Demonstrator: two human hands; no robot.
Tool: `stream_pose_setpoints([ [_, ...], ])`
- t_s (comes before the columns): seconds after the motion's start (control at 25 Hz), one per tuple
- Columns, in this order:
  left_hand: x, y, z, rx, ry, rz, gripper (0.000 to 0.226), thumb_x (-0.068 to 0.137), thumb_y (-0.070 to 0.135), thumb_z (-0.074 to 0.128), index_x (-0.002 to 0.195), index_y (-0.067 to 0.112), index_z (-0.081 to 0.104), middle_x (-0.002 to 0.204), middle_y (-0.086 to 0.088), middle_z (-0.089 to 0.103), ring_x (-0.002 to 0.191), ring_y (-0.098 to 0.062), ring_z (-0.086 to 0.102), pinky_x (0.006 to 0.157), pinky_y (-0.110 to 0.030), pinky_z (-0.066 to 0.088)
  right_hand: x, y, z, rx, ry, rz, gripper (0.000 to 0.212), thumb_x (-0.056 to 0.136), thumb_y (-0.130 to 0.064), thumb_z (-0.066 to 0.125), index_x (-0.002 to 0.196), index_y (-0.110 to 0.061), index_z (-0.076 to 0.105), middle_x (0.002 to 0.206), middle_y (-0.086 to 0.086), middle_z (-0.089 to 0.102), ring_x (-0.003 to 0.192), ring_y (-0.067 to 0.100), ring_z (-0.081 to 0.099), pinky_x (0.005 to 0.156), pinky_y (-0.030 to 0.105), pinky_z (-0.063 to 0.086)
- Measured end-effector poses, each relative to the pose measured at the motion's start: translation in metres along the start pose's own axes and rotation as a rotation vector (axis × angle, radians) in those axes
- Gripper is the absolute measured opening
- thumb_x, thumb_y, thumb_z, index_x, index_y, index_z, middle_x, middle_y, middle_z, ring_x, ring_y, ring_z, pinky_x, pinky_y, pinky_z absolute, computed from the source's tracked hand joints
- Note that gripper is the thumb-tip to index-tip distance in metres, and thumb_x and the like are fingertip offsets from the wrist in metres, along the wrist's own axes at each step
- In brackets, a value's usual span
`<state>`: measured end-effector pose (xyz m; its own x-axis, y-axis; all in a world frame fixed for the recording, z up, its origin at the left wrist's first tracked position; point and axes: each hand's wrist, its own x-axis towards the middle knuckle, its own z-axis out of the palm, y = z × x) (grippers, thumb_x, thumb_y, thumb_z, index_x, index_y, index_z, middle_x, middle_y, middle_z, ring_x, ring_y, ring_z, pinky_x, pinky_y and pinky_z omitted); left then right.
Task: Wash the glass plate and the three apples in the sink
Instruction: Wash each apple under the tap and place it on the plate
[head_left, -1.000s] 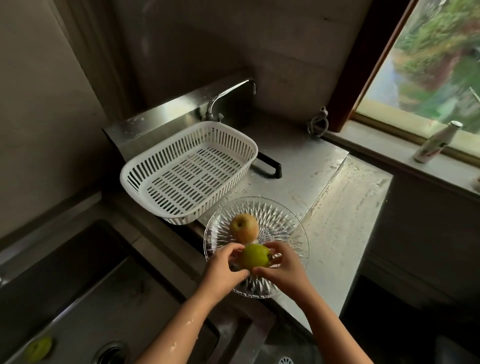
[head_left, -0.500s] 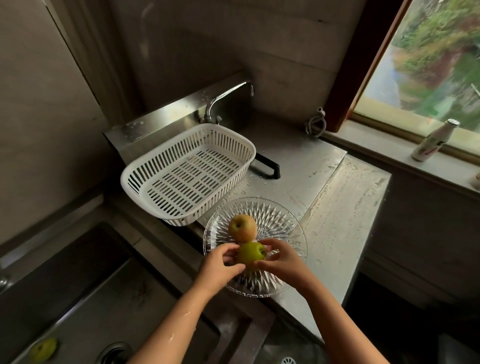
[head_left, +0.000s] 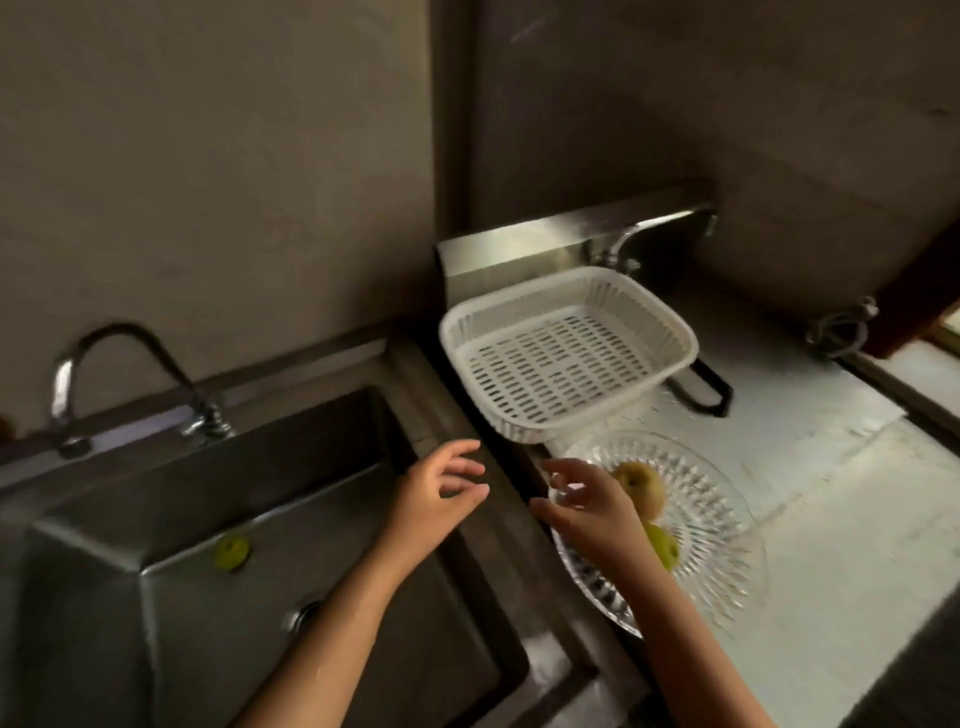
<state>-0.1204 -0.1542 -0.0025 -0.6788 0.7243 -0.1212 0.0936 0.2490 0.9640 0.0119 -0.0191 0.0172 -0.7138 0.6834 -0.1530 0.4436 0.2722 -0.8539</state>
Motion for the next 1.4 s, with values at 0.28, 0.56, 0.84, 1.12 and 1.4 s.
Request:
stream_pose_setpoints([
  [0.28,-0.068,-0.099,-0.149,-0.013,0.409,-0.27,0.043,0.076,0.003,0.069,0.115,0.016,0.058,0.088,0.007,0.064,0.071,0.007,0.062,0.069,-0.005,0.046,0.039,-0.054,0.185,-0.084,-0.495,-0.115,0.042,0.071,-0.013,0.074,0.111,-0.017,0.063,0.095,-0.001,0.063,0.08,0.013,0.062,0.079,0.033,0.052],
  [0.56,-0.104,-0.253,-0.242,0.004,0.627,-0.538,0.044,0.075,0.0,0.069,0.116,0.007,0.056,0.083,0.0,0.058,0.072,-0.003,0.058,0.067,-0.001,0.043,0.068,-0.03,0.378,-0.114,-0.751,-0.114,0.05,0.07,-0.013,0.076,0.116,-0.016,0.057,0.107,0.002,0.06,0.078,0.018,0.065,0.082,0.039,0.052],
  [0.84,-0.043,-0.393,-0.271,0.09,0.665,-0.584,0.048,0.073,0.01,0.072,0.118,0.008,0.056,0.102,-0.019,0.065,0.095,-0.029,0.062,0.088,-0.029,0.046,0.117,0.061,0.516,-0.155,-0.781,-0.099,0.056,0.07,-0.009,0.075,0.122,-0.011,0.053,0.11,0.007,0.055,0.072,0.018,0.059,0.061,0.019,0.05],
  [1.12,0.01,-0.487,-0.275,0.182,0.607,-0.574,0.077,0.071,0.013,0.074,0.138,0.01,0.037,0.138,-0.01,0.047,0.128,-0.026,0.046,0.104,-0.029,0.036,0.142,0.117,0.596,-0.063,-0.844,-0.057,0.062,0.077,0.004,0.064,0.134,-0.005,0.041,0.123,0.01,0.05,0.074,-0.007,0.054,0.07,0.009,0.05],
  [1.4,0.017,-0.479,-0.26,0.033,0.802,-0.503,0.059,0.064,0.005,0.078,0.119,0.008,0.057,0.115,-0.007,0.062,0.089,-0.017,0.06,0.081,-0.021,0.046,0.14,0.1,0.578,0.339,-0.805,0.191,0.045,0.08,0.027,0.029,0.12,0.017,0.047,0.115,0.029,0.056,0.065,0.015,0.068,0.056,0.022,0.055],
])
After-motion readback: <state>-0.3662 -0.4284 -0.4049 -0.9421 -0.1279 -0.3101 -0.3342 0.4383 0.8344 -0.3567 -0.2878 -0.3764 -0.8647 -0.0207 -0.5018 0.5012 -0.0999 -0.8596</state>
